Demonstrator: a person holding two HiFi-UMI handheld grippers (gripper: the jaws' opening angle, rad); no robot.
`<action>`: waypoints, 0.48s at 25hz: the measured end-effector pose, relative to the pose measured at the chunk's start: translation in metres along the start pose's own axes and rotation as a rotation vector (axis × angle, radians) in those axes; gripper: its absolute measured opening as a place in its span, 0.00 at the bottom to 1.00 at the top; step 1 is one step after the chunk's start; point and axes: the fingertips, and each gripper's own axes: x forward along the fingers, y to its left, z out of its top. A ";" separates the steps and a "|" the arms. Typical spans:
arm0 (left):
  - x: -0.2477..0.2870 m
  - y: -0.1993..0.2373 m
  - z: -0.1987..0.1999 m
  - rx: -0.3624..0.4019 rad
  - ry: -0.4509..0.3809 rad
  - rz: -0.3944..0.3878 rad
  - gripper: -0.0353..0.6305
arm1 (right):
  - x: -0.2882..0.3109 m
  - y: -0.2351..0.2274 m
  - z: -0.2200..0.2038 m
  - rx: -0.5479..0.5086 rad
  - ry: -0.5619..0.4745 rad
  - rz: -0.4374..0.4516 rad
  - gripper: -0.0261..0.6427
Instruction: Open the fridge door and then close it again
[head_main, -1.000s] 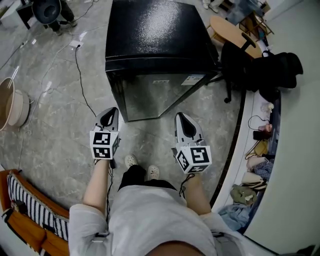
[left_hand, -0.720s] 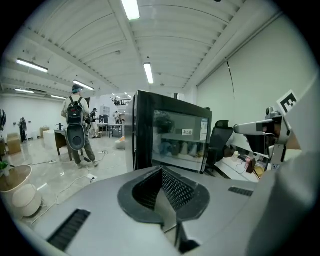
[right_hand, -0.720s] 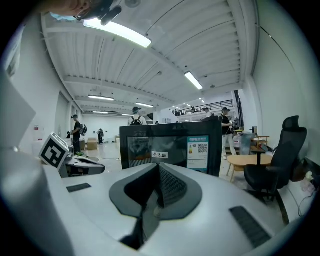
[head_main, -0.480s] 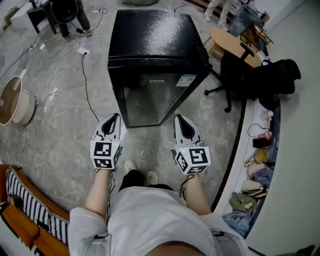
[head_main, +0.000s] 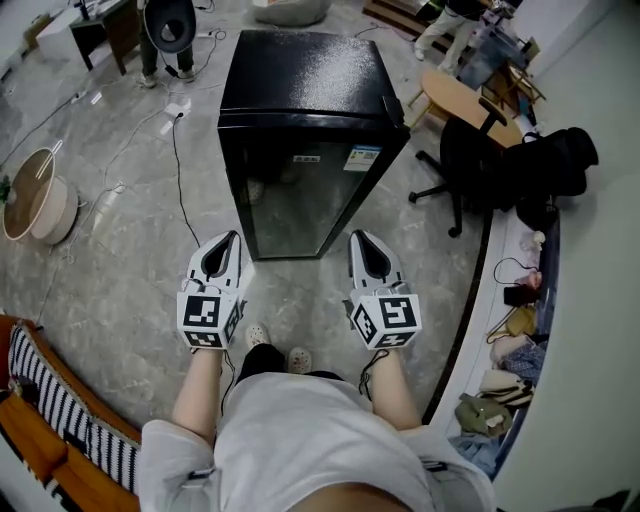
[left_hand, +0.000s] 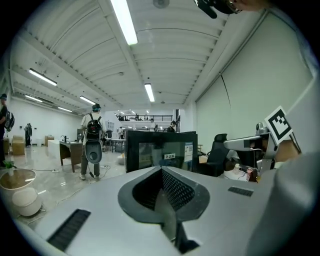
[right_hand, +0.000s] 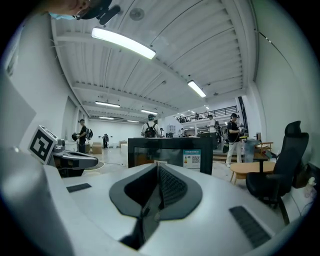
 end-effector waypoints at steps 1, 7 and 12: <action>-0.004 -0.003 0.002 0.000 -0.008 0.003 0.08 | -0.003 0.000 0.001 -0.001 -0.004 0.004 0.08; -0.025 -0.019 0.013 0.004 -0.052 0.018 0.07 | -0.020 0.001 0.011 -0.009 -0.032 0.029 0.08; -0.042 -0.030 0.021 -0.017 -0.096 0.039 0.07 | -0.034 -0.002 0.016 -0.015 -0.050 0.048 0.08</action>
